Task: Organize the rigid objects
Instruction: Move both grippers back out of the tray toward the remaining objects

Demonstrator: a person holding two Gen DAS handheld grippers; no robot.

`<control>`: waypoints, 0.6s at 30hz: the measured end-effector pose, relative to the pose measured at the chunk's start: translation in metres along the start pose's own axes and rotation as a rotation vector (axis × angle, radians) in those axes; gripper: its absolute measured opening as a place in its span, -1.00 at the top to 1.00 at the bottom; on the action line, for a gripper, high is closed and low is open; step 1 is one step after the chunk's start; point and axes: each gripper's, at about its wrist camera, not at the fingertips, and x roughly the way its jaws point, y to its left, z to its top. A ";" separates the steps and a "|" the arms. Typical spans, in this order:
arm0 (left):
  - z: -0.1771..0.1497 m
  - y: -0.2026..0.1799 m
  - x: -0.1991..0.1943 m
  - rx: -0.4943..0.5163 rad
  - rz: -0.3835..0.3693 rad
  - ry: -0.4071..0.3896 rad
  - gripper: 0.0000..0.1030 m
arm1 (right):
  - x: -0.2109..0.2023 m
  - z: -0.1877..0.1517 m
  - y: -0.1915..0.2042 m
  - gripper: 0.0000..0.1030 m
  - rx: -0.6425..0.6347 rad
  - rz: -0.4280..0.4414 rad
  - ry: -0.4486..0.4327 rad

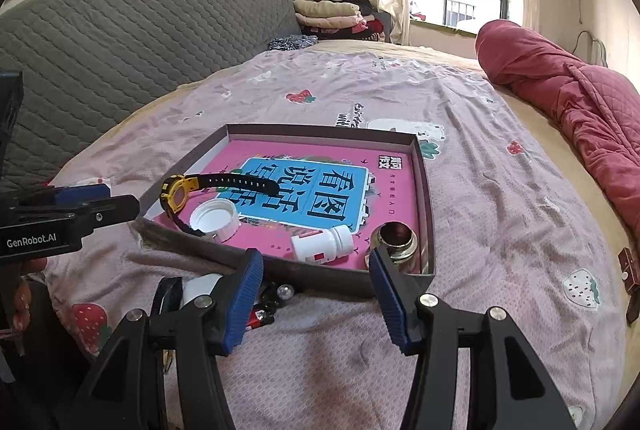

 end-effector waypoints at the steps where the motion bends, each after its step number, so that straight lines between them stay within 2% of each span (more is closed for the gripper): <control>1: -0.001 0.000 -0.001 0.001 0.001 0.000 -0.26 | -0.001 0.000 0.000 -0.07 0.001 0.002 0.000; 18: -0.022 -0.018 -0.009 0.035 -0.026 0.057 -0.26 | -0.013 -0.006 0.006 -0.07 -0.002 0.013 0.013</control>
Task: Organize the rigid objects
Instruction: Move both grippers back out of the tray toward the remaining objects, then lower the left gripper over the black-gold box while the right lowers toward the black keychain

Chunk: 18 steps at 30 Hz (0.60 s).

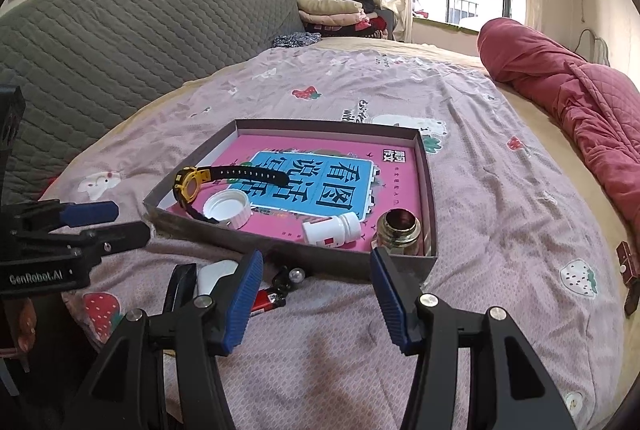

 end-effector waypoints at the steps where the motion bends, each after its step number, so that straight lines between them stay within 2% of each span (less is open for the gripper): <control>1: -0.001 -0.001 0.000 0.000 -0.003 0.002 -0.26 | -0.001 -0.001 0.001 -0.07 0.000 0.002 0.002; 12: -0.015 -0.010 -0.004 0.027 -0.019 0.042 -0.26 | -0.007 -0.009 0.006 -0.07 -0.005 0.006 0.023; 18: -0.021 -0.009 -0.003 0.008 -0.030 0.070 -0.26 | -0.011 -0.010 0.009 -0.07 -0.008 0.011 0.024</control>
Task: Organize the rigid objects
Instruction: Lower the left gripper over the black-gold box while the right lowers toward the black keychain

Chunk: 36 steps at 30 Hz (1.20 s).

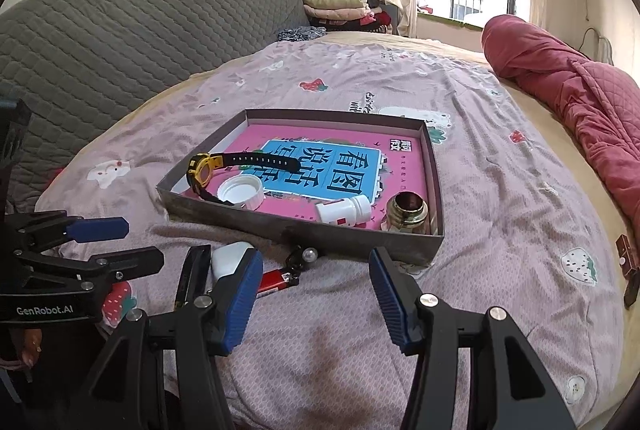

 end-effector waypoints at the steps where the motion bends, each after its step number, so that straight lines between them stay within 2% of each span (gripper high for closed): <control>1: -0.001 0.000 0.001 -0.001 -0.002 0.008 -0.26 | 0.000 0.000 0.000 -0.07 0.000 0.000 0.001; 15: -0.013 -0.011 0.005 0.015 -0.017 0.059 -0.26 | -0.002 -0.004 0.000 -0.07 0.007 0.007 0.017; 28: -0.021 -0.008 0.022 -0.026 -0.023 0.128 -0.26 | 0.001 -0.007 0.004 -0.07 -0.008 0.011 0.029; 36: -0.023 -0.013 0.031 -0.030 -0.031 0.144 -0.26 | 0.006 -0.008 0.004 -0.07 -0.007 0.016 0.038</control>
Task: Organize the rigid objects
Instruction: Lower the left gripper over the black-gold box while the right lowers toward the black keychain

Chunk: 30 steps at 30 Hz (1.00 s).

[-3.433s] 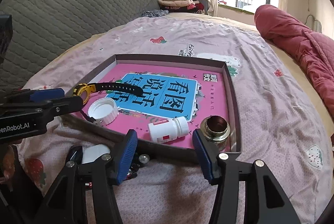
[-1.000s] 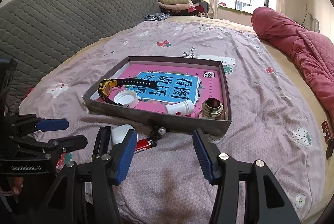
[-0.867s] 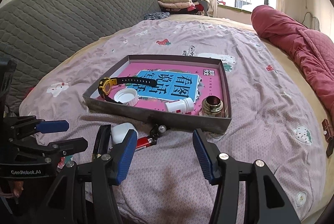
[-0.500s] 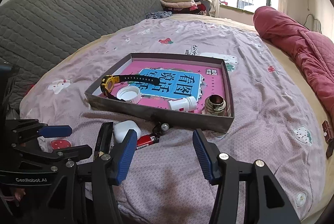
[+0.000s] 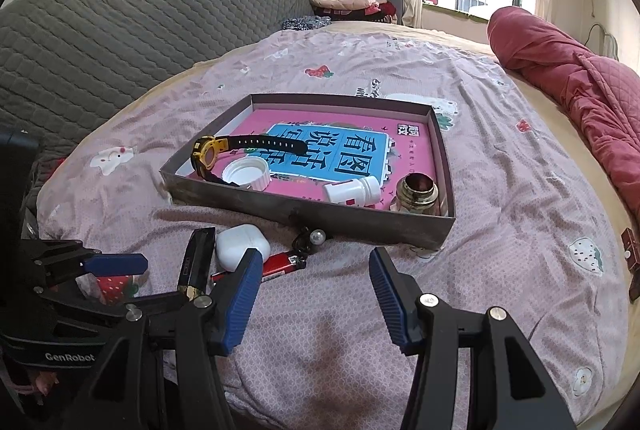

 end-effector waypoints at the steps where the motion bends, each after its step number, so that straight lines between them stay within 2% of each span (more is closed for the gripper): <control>1: 0.000 -0.001 0.002 0.003 0.001 0.002 -0.26 | 0.001 0.000 0.000 -0.07 0.000 -0.001 0.001; 21: 0.007 0.006 0.024 -0.033 0.039 0.024 -0.26 | 0.014 -0.003 -0.004 -0.07 0.017 0.000 0.023; 27: 0.007 0.011 0.023 -0.035 0.089 0.012 -0.26 | 0.023 -0.002 -0.008 -0.07 0.049 -0.007 0.045; 30: 0.009 0.019 0.026 -0.060 0.090 0.014 -0.26 | 0.032 -0.001 -0.008 -0.07 0.060 -0.007 0.059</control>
